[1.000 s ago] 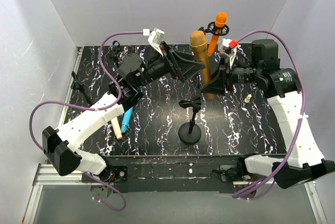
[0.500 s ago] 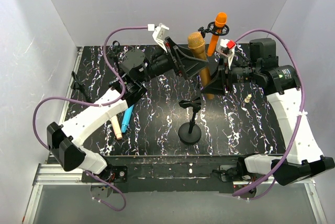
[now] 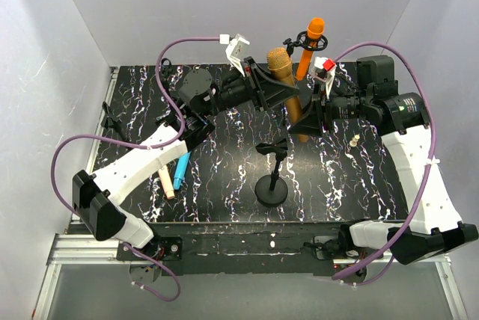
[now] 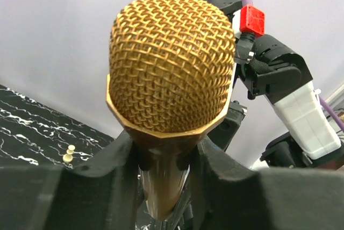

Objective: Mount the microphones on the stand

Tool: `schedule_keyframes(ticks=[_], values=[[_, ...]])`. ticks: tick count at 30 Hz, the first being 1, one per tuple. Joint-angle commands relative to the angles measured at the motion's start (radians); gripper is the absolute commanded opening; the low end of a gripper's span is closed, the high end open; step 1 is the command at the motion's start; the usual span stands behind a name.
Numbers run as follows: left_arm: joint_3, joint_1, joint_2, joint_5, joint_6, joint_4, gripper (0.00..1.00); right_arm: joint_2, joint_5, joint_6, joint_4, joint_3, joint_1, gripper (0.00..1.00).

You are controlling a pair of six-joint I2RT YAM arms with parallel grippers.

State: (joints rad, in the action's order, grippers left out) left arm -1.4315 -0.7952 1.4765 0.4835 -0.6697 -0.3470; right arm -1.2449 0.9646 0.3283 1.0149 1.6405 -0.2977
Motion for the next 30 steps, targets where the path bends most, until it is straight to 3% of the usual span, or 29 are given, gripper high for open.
schedule_keyframes(ticks=[1,2,3,4,5,7,9,14,21,24,30], values=[[-0.012,0.004,-0.034,0.004,-0.004,-0.033,0.00,0.021,0.017,0.043,0.007,0.039,-0.008,0.01],[-0.003,0.004,-0.047,0.000,-0.002,-0.043,0.00,0.025,0.017,0.043,0.008,0.039,-0.008,0.05],[0.006,0.007,-0.059,-0.008,-0.001,-0.047,0.00,0.027,0.016,0.043,0.010,0.042,-0.006,0.17],[0.023,0.007,-0.073,-0.014,0.004,-0.058,0.00,0.032,0.014,0.041,0.010,0.044,-0.006,0.31],[0.035,0.010,-0.097,-0.022,0.007,-0.073,0.00,0.035,0.011,0.043,0.014,0.048,-0.006,0.52],[0.060,0.013,-0.137,-0.040,0.028,-0.084,0.00,0.042,0.002,0.051,0.025,0.059,-0.004,0.71],[0.071,0.016,-0.186,-0.066,0.077,-0.048,0.00,0.051,-0.001,0.081,0.053,0.068,-0.006,0.79],[0.060,0.017,-0.324,-0.134,0.235,0.124,0.00,0.107,0.020,0.241,0.117,0.009,-0.004,0.89],[0.088,0.017,-0.508,-0.197,0.415,0.342,0.00,0.096,0.160,0.653,0.292,-0.070,-0.008,0.90],[0.140,0.017,-0.580,-0.223,0.452,0.411,0.00,0.061,0.135,0.675,0.289,-0.042,-0.011,0.89],[0.212,0.017,-0.668,-0.237,0.467,0.470,0.00,0.038,0.031,0.531,0.165,-0.068,-0.035,0.87]])
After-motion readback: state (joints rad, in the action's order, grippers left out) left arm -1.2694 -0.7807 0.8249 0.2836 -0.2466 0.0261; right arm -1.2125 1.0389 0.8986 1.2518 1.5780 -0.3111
